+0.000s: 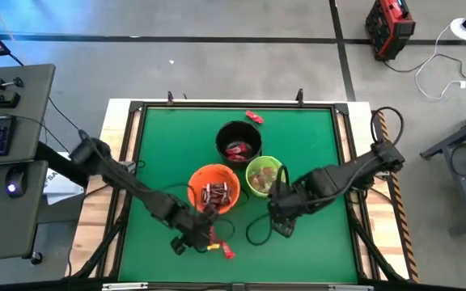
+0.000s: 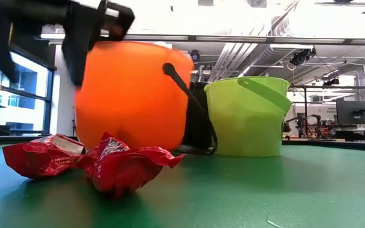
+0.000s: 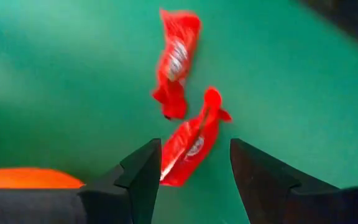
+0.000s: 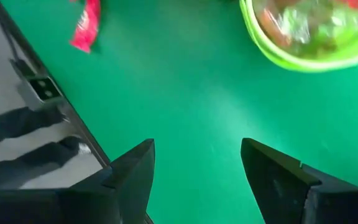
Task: Sort candy by brand, put in halloween buckets
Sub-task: Put the red chocolate bar into black bucket
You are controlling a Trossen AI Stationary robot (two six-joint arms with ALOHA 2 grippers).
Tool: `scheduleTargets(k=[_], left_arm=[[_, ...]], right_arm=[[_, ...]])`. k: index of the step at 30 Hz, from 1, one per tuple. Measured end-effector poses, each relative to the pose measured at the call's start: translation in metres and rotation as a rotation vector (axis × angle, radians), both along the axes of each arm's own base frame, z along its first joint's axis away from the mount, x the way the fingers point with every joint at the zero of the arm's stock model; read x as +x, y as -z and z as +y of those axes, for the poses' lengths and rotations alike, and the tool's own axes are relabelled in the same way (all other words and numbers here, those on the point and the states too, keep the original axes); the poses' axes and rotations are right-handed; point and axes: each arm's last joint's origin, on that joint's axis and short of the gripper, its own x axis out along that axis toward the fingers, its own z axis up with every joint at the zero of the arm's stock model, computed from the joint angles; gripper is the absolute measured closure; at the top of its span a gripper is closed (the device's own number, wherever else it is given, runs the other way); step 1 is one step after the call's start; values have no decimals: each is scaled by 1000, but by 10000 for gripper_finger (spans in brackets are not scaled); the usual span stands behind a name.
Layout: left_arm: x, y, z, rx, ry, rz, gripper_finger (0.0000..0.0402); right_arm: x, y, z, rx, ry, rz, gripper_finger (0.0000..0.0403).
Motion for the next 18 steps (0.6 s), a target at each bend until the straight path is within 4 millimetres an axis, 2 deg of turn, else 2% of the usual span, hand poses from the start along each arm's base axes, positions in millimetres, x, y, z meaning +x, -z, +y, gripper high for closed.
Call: scheduleTargets(k=[3,7,11,18], left_arm=[[5,24,-4,65,55,52,223],[11,44,-3,103,65,88,223],[17,48,-1,83,19,81,222],[16,47,-1,82,16,87,223]], right_arm=[[-9,1,8,-15,1,44,169],[-15,1,15,-35,14,61,169],[-18,1,20,-57,16,47,169],[-18,1,20,-58,9,46,169]])
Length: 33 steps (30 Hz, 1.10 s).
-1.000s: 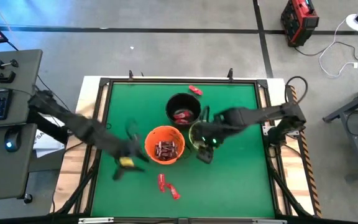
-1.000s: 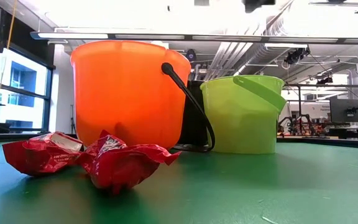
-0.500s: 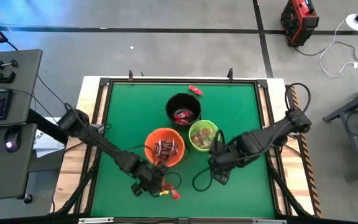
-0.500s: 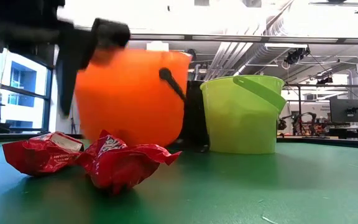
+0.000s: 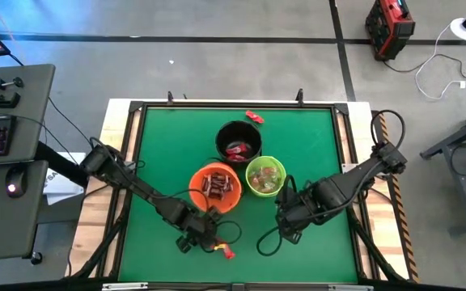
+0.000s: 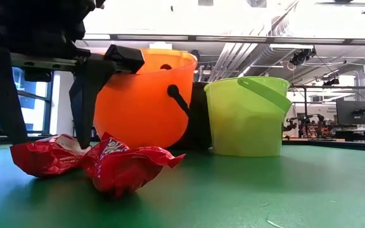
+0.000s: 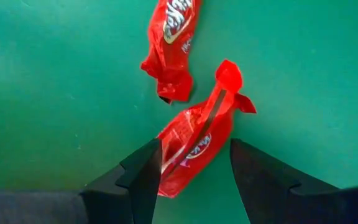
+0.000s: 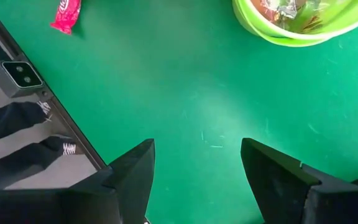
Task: Sort candy by brand, put in halloween buckets
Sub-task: Put the red chocolate bar into black bucket
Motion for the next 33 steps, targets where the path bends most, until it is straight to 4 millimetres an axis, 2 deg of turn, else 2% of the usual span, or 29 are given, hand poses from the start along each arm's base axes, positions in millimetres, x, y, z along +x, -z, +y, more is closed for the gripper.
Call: scheduleTargets(k=[4,13,17,20,25,29,33], left_arm=[[-3,-11,-1,0,6,3,223],[-10,-80,3,-75,3,-139,223],[-12,-91,1,-127,25,-192,223],[-12,-80,-9,-82,142,-174,223],[-8,-50,-26,131,409,-208,223],[-2,-27,-33,207,500,-208,223],[2,-9,-32,261,504,-161,223]], right_arm=[[0,0,0,-8,0,-5,169],[1,0,-2,-52,6,-27,169],[1,0,-2,-62,-9,-31,169],[1,0,-2,-70,-9,-36,169],[1,0,-3,-77,-8,-40,169],[1,0,-3,-77,-8,-40,169],[1,0,-3,-77,-8,-40,169]])
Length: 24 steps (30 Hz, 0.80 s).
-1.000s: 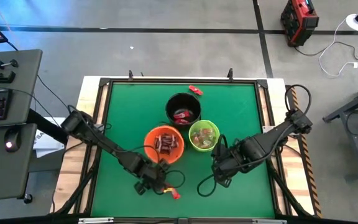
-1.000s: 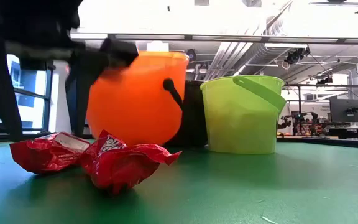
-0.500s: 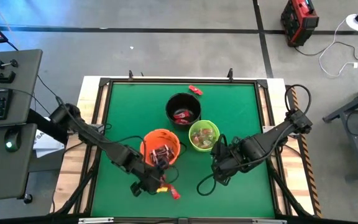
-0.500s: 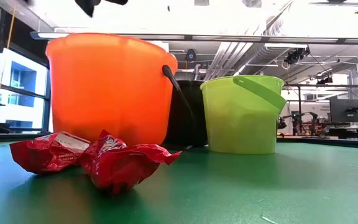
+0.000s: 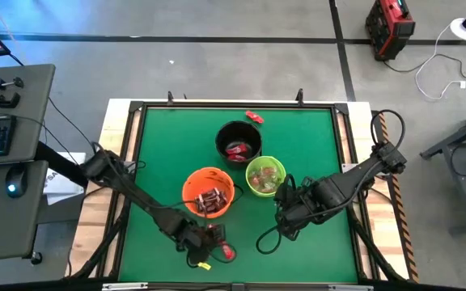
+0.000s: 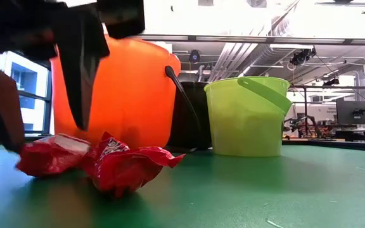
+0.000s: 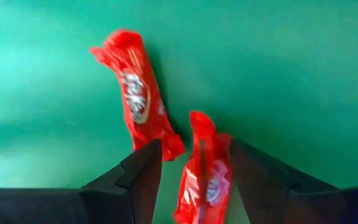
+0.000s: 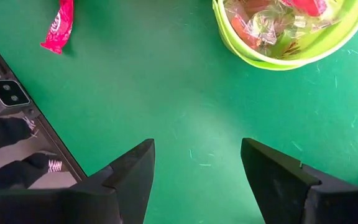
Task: Sort candy by brand, put in halloween buckets
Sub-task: Put the red chocolate bar into black bucket
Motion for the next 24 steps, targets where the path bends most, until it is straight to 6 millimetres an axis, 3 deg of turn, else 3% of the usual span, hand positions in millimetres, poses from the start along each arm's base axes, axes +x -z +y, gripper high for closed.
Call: scheduleTargets(k=[7,12,16,19,21,24], left_arm=[[7,15,5,25,-14,27,224],[7,19,9,16,-59,65,248],[9,19,13,-4,-99,81,291],[9,19,14,-35,-152,101,346],[8,13,14,-61,-209,127,381],[7,-7,13,-145,-316,191,387]], right_arm=[[0,0,0,-5,2,-4,169],[0,0,0,-5,2,-4,169],[0,0,0,-12,3,-8,169],[1,0,-1,-26,6,-18,169],[1,0,-1,-28,6,-21,169],[1,0,-1,-30,6,-23,169]])
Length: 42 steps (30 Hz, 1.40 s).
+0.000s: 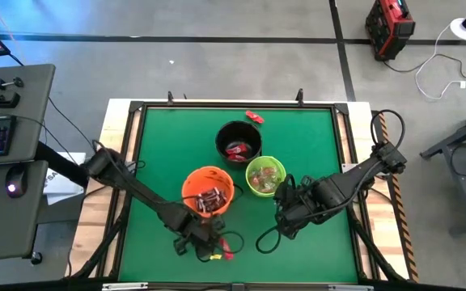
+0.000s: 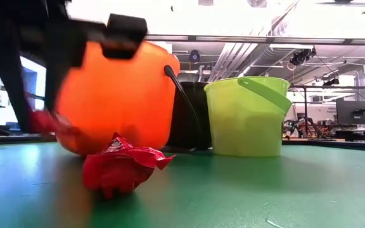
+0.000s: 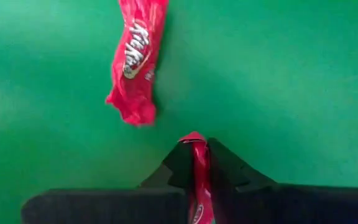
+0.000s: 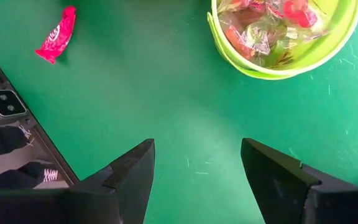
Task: Sort candy by brand, put in halloween buckets
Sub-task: Put the red chocolate bar into black bucket
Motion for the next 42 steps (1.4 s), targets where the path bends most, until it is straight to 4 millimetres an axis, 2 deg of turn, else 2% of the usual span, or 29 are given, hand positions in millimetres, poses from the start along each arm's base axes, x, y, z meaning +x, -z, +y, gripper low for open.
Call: scheduleTargets(k=[4,7,10,13,16,18,21,24,29,32,37,42], left_arm=[[-13,-46,4,-158,-84,78,395],[-27,-97,10,-353,-144,19,396],[-44,-147,25,-520,-186,-122,396],[-56,-190,47,-613,-248,-339,396],[-61,-220,75,-600,-297,-591,397],[-55,-231,97,-566,-330,-718,397],[-39,-233,135,-515,-408,-808,397],[-17,-222,175,-488,-484,-806,398],[14,-171,238,-423,-684,-699,398],[24,-140,268,-404,-808,-632,388],[37,-113,296,-461,-971,-596,348],[39,-109,300,-497,-997,-574,290]], right_arm=[[0,0,0,6,-1,4,169],[0,0,0,2,-19,6,169],[0,0,0,-2,-38,7,169],[0,0,-1,-5,-42,7,169],[2,0,-3,-13,-31,2,169],[3,0,-5,-13,-21,0,169],[8,0,-9,-5,-4,-20,169],[12,-1,-12,3,15,-42,169],[15,-1,-16,-21,38,-76,169],[16,-2,-17,-58,50,-94,169],[18,-2,-19,-79,120,-136,169],[21,-3,-21,-68,152,-155,169]])
